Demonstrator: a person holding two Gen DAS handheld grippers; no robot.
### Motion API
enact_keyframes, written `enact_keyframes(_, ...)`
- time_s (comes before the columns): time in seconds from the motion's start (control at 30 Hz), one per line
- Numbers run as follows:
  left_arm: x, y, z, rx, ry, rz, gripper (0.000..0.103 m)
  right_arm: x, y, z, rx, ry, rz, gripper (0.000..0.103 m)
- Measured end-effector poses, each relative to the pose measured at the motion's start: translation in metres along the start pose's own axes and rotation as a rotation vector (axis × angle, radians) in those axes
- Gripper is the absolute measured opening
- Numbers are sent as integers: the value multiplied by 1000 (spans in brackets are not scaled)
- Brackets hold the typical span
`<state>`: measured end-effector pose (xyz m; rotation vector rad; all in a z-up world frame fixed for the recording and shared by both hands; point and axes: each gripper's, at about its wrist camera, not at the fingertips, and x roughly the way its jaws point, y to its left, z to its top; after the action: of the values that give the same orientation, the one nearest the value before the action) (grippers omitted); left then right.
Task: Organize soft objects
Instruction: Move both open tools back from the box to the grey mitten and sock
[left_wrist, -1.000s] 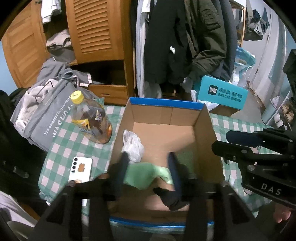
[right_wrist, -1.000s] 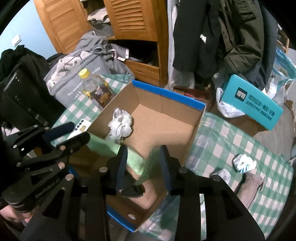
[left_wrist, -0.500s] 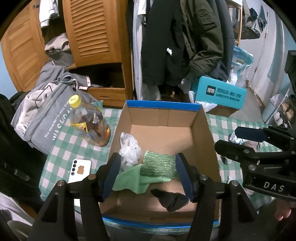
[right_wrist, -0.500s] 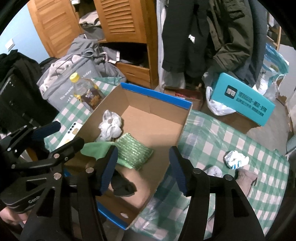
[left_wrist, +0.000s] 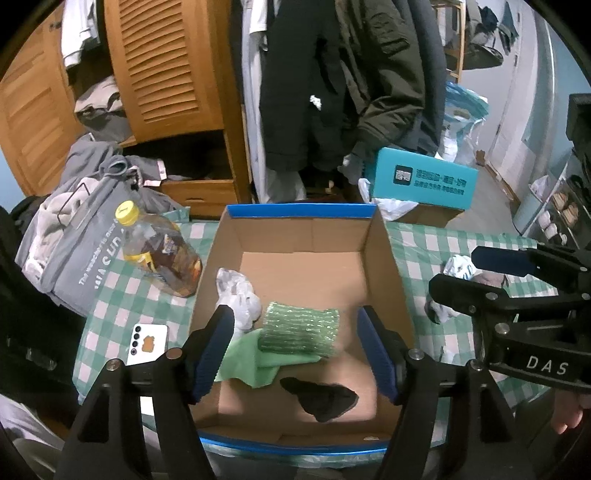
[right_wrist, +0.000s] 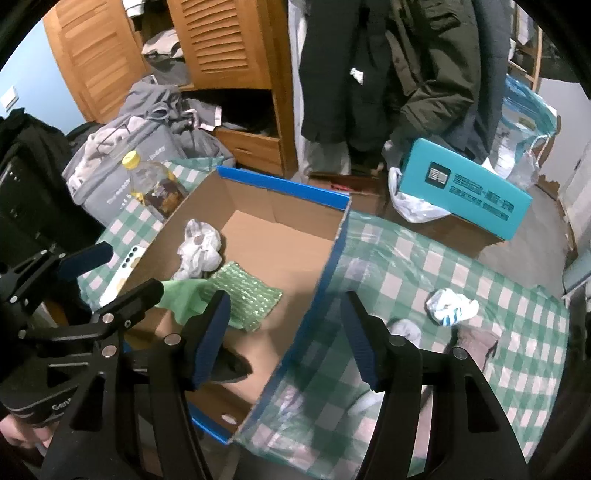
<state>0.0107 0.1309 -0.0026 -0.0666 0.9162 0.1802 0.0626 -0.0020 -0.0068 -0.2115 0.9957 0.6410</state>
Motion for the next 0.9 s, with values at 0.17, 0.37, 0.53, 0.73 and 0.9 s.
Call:
enact_keyframes(0.17,-1,-14,1,28,1,-9,72,-3,-11,-5,19,3,-17,62)
enact_keyframes(0.37,-2,-28,2,57,-4,-19,77,-9,-26,-12,43,3,-35,62)
enact_keyframes(0.53,0,-42,3,80,4,-32,77,-13,-39,-18,63,2,-49,62)
enact_keyframes(0.73,1,-58,3,105,13,-47,77,-18,-55,-25,89,1,-65,62)
enact_keyframes(0.9,4,-70,4,122,21,-58,80,-21,-70,-31,113,2,-82,62)
